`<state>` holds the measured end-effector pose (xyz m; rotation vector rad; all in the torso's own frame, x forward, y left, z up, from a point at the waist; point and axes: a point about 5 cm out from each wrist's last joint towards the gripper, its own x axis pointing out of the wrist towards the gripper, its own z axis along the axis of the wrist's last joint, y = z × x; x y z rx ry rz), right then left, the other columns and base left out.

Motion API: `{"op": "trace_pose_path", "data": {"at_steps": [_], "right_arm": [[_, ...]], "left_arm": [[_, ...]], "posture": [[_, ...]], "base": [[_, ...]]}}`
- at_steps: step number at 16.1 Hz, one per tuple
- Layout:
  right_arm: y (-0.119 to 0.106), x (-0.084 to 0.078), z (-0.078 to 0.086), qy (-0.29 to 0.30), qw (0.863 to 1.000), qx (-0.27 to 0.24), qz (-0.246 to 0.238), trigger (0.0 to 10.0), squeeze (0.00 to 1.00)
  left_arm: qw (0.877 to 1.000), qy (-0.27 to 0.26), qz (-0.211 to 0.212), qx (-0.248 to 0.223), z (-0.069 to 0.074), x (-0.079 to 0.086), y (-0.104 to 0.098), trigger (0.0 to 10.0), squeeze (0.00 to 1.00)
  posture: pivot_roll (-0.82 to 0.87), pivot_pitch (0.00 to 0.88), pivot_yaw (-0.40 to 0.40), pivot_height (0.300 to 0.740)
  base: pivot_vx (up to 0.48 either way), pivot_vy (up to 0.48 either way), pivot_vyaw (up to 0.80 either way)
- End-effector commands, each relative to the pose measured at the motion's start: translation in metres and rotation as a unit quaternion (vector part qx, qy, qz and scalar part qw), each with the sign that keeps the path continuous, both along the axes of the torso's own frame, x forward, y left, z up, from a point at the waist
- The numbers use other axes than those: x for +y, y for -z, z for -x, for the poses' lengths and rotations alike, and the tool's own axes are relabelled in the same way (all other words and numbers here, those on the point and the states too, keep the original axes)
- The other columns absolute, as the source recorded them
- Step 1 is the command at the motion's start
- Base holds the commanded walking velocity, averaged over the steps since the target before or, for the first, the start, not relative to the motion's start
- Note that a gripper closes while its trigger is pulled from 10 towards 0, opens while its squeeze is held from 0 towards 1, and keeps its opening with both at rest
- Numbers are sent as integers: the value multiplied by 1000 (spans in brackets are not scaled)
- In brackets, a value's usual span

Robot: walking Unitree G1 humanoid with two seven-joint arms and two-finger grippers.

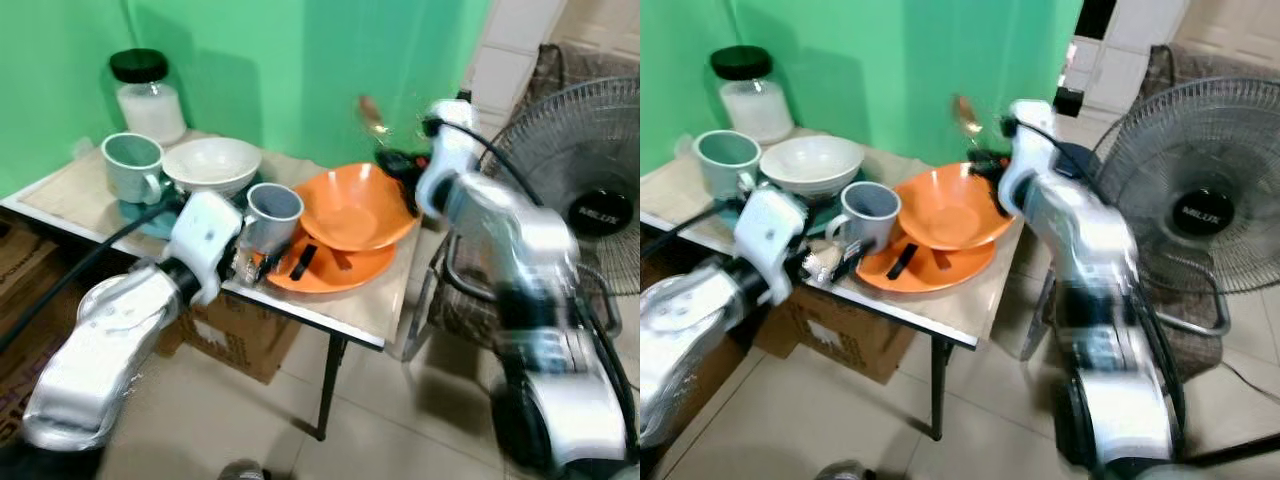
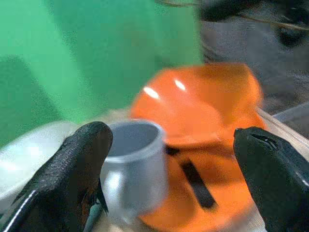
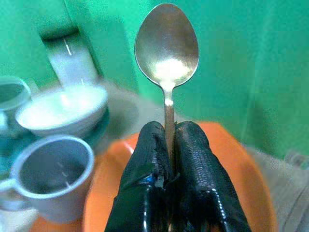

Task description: Setting the table

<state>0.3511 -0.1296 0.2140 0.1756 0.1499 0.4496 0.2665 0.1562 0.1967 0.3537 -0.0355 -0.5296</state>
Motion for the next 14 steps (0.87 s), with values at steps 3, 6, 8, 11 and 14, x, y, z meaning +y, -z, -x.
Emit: {"op": "trace_pose_path", "data": {"at_steps": [3, 6, 8, 11, 14], "right_arm": [[-10, -17, 50, 55, 992, -84, -70, 10000, 0], [10, -23, 81, 125, 988, -90, -28, 10000, 0], [24, -33, 93, 174, 981, -85, 9, 10000, 0], [30, -41, 95, 222, 972, -76, 13, 10000, 0], [43, -40, 93, 237, 971, -29, 9, 10000, 0]], "left_arm": [[996, -82, 27, -10, -7, -2, 3, 10000, 0], [993, -118, 27, -11, -3, -5, 9, 10000, 0], [992, -123, 28, -10, 0, -9, 15, 10000, 0], [989, -142, 25, -14, 2, -7, 17, 10000, 0], [977, -206, 42, -43, -3, 6, 13, 10000, 0]], "posture": [[120, 0, -47, 740], [108, 0, -50, 740], [109, 0, -59, 740], [108, 0, -66, 740], [110, 0, -75, 740]], "base": [[0, 0, 0], [0, 0, -256], [0, 0, -791], [0, 0, -800], [0, 0, -800]]}}
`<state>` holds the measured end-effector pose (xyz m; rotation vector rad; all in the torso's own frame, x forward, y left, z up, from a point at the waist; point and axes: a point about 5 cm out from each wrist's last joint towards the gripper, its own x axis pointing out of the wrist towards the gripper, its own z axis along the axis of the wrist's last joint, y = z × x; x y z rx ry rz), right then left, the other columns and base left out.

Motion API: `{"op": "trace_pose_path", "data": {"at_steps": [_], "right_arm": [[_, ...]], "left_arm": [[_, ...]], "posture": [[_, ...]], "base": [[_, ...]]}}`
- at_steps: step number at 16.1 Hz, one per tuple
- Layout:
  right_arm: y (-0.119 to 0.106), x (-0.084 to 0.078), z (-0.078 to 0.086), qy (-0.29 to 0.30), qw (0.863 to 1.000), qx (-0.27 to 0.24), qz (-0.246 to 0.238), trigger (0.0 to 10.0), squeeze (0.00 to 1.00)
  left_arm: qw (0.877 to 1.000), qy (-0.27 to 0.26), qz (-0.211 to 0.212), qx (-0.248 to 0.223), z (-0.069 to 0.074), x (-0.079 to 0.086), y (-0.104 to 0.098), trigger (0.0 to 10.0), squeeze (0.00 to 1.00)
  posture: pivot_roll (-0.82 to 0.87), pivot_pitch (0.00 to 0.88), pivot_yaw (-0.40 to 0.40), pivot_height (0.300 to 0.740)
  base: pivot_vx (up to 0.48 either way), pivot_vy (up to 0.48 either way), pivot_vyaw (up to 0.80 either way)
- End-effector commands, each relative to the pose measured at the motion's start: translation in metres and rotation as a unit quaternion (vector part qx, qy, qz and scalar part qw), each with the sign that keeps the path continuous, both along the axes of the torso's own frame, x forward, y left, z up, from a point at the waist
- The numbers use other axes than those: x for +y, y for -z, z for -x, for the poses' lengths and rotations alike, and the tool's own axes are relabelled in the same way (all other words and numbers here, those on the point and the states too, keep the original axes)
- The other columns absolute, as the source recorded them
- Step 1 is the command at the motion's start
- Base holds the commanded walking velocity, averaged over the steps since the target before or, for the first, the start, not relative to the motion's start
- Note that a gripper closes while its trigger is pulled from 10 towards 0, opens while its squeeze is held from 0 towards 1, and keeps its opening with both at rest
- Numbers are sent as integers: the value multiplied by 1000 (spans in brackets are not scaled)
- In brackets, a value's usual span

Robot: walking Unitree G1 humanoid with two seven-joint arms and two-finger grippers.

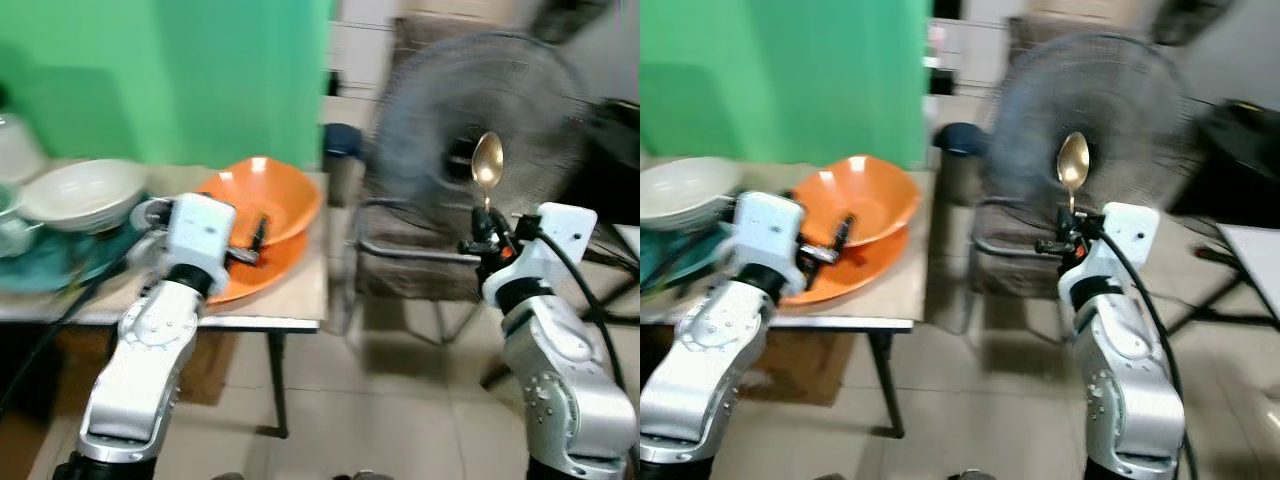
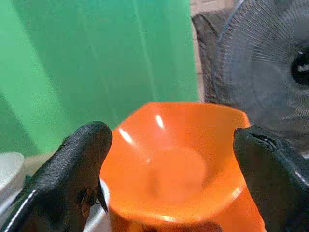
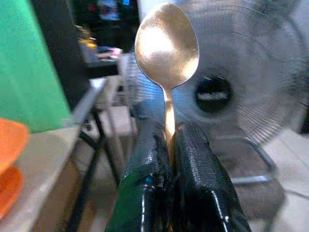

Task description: Setting the table

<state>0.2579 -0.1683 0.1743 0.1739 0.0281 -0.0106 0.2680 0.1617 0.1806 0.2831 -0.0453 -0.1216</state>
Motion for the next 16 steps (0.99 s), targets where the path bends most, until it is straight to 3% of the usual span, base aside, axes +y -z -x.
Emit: {"op": "trace_pose_path", "data": {"at_steps": [1, 3, 6, 14, 16], "right_arm": [[6, 1, -1, -2, 1000, 23, 0, 10000, 0], [17, 3, -3, 4, 999, 53, 9, 10000, 0], [19, 8, -6, -2, 998, 58, -5, 10000, 0], [18, 13, -12, -6, 998, 56, -12, 10000, 0], [17, 13, -12, -8, 999, 53, -10, 10000, 0]], "left_arm": [[1000, -2, -3, -9, -2, 1, -4, 10000, 0], [1000, 5, 15, 2, 0, 3, -3, 10000, 0], [999, 0, 32, 6, 0, 5, -1, 10000, 0], [999, 15, 27, 13, -3, 5, 0, 10000, 0], [999, 18, 28, 15, -4, 6, 0, 10000, 0]], "posture": [[110, 0, -75, 740], [114, 0, -81, 740], [116, 0, -85, 740], [107, 0, -74, 740], [105, 0, -72, 740]], "base": [[0, 0, -800], [0, 0, -800], [0, 0, -800], [293, 0, -788], [332, 0, 0]]}}
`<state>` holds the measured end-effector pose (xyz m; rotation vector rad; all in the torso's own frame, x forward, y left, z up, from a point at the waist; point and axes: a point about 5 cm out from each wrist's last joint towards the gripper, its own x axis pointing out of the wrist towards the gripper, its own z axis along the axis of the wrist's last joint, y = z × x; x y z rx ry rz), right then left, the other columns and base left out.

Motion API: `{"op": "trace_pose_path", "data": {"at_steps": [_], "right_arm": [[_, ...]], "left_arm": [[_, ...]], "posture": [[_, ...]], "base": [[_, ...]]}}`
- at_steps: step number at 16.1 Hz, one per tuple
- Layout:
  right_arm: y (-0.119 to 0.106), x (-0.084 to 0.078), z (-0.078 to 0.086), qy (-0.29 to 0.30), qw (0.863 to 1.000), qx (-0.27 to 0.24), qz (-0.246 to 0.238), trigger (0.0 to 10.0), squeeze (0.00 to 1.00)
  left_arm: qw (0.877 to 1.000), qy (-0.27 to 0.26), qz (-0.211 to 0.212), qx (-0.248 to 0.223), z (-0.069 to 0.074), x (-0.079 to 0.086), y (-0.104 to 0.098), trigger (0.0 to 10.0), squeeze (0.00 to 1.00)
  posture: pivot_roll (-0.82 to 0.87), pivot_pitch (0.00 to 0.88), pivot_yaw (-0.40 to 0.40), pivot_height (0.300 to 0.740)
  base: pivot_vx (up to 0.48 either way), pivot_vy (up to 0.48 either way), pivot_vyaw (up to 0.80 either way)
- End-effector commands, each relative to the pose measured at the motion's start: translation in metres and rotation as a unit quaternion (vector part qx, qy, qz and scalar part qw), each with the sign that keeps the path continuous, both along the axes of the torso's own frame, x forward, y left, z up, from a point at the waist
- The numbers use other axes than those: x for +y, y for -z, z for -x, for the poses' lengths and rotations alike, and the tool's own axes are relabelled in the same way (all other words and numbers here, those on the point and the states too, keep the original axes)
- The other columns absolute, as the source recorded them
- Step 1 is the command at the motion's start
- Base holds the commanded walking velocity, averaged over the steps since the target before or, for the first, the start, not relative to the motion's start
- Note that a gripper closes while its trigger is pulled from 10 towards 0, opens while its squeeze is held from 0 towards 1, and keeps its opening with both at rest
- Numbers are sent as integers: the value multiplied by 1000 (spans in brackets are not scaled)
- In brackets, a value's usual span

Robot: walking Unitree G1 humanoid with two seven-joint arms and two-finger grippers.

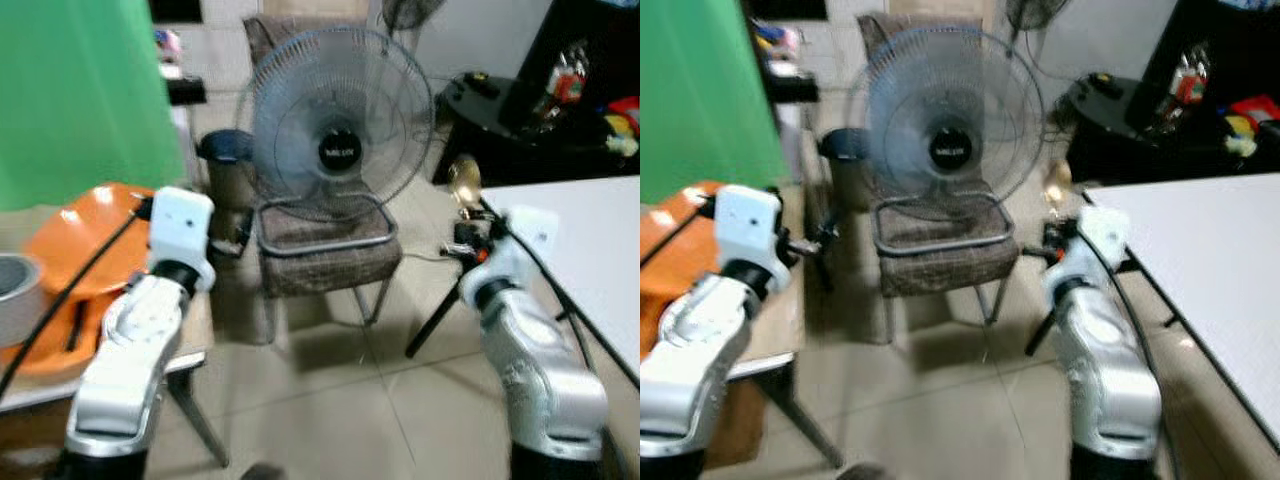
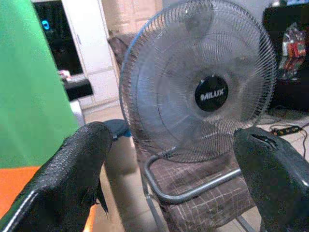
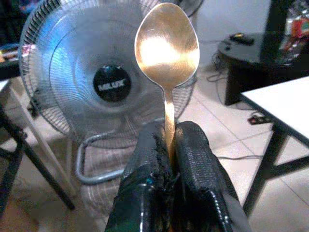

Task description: Setting the table

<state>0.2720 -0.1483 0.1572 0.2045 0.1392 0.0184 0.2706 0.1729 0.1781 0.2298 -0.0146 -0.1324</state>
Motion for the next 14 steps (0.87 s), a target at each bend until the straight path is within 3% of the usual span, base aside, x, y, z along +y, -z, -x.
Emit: {"op": "trace_pose_path", "data": {"at_steps": [1, 5, 14], "right_arm": [[0, -6, 2, 8, 1000, -2, 12, 10000, 0], [4, -7, 2, 22, 1000, 9, 10, 10000, 0], [1, -9, 1, 31, 999, 1, 15, 10000, 0]], "left_arm": [[1000, 14, 3, -2, -1, -5, -2, 10000, 0], [1000, 21, -1, 1, -2, -3, -3, 10000, 0], [1000, 30, -2, 4, -6, 1, -4, 10000, 0]], "posture": [[103, 0, -70, 740], [106, 0, -64, 740], [107, 0, -61, 740]], "base": [[337, 0, 0], [352, 0, 0], [354, 0, -794]]}}
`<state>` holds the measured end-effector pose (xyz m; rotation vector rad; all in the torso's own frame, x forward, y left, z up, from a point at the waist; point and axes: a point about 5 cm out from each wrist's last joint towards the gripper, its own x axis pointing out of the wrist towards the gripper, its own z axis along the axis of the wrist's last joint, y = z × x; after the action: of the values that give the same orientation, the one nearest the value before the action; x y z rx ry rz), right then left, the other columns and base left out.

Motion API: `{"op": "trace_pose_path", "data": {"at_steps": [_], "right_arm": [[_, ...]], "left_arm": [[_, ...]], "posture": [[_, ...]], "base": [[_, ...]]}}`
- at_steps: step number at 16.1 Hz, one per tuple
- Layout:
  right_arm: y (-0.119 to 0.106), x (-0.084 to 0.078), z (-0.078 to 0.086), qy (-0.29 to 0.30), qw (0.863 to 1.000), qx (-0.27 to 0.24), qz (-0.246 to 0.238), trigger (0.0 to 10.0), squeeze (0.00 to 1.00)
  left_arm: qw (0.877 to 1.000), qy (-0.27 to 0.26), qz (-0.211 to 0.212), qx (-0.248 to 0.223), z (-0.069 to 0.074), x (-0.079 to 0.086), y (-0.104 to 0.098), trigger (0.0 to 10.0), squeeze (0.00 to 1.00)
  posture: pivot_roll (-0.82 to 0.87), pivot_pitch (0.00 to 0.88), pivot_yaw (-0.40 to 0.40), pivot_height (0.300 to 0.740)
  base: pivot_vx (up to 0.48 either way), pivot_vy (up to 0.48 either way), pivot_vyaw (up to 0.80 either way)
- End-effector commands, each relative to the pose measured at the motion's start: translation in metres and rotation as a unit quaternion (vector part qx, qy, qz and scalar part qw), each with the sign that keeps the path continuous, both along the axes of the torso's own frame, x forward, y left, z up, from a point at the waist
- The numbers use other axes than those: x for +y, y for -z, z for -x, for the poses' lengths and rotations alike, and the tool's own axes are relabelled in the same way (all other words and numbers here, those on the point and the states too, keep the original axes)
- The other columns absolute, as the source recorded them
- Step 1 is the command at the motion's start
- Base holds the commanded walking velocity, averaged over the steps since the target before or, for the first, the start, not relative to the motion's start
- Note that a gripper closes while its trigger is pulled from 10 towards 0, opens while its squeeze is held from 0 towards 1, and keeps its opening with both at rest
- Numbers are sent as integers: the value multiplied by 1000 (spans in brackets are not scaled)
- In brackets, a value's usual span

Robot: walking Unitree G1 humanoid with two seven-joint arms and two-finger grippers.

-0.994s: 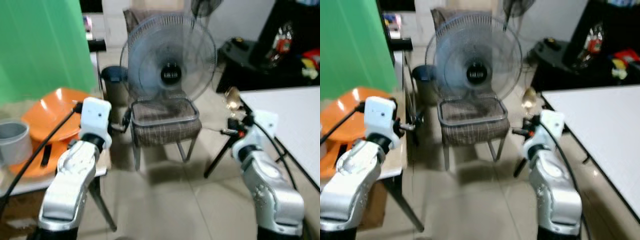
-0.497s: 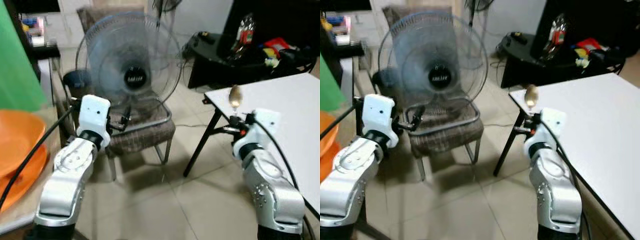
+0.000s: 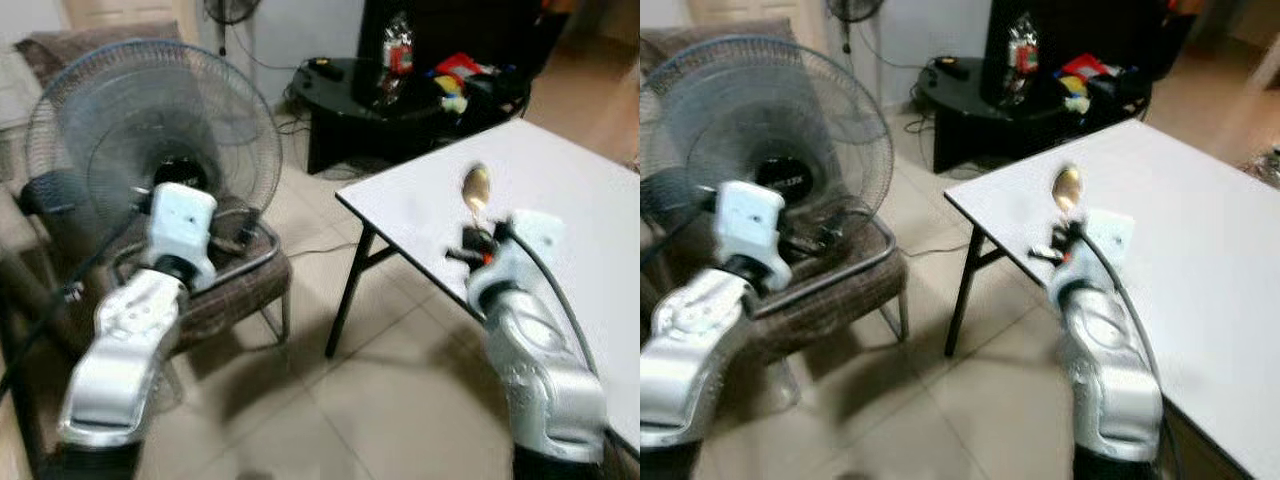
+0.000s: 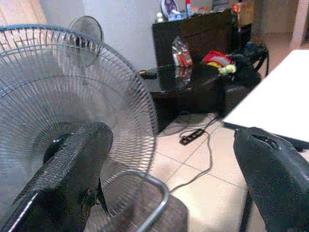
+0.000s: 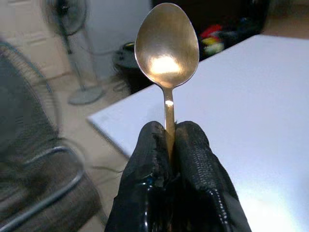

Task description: Setting the table

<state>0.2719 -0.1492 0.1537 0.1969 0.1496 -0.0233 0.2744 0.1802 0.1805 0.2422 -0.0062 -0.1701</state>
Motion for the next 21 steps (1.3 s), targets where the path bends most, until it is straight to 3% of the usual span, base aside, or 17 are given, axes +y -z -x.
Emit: {"op": "trace_pose_path", "data": {"at_steps": [1, 4, 15, 17, 21], "right_arm": [[-1, -7, 1, 11, 1000, -4, 12, 10000, 0], [-1, -7, 0, 7, 1000, -2, 13, 10000, 0], [8, -13, 9, 25, 999, 27, 18, 10000, 0], [11, -12, 18, 34, 999, 34, 9, 10000, 0], [12, -15, 22, 51, 998, 40, 6, 10000, 0]], "left_arm": [[1000, 11, 8, -1, -2, -6, -1, 10000, 0], [1000, 8, 12, 0, -3, -5, -1, 10000, 0], [1000, 24, 11, 2, -5, -8, 2, 10000, 0], [999, 39, 15, 5, -9, -13, 3, 10000, 0], [999, 47, 13, 6, -13, -15, 3, 10000, 0]], "posture": [[109, 0, -63, 740], [109, 0, -66, 740], [91, 0, -54, 740], [73, 0, -33, 740], [60, 0, -15, 740]], "base": [[371, 0, -800], [369, 0, -800], [366, 0, 0], [120, 431, -788], [0, 465, -788]]}}
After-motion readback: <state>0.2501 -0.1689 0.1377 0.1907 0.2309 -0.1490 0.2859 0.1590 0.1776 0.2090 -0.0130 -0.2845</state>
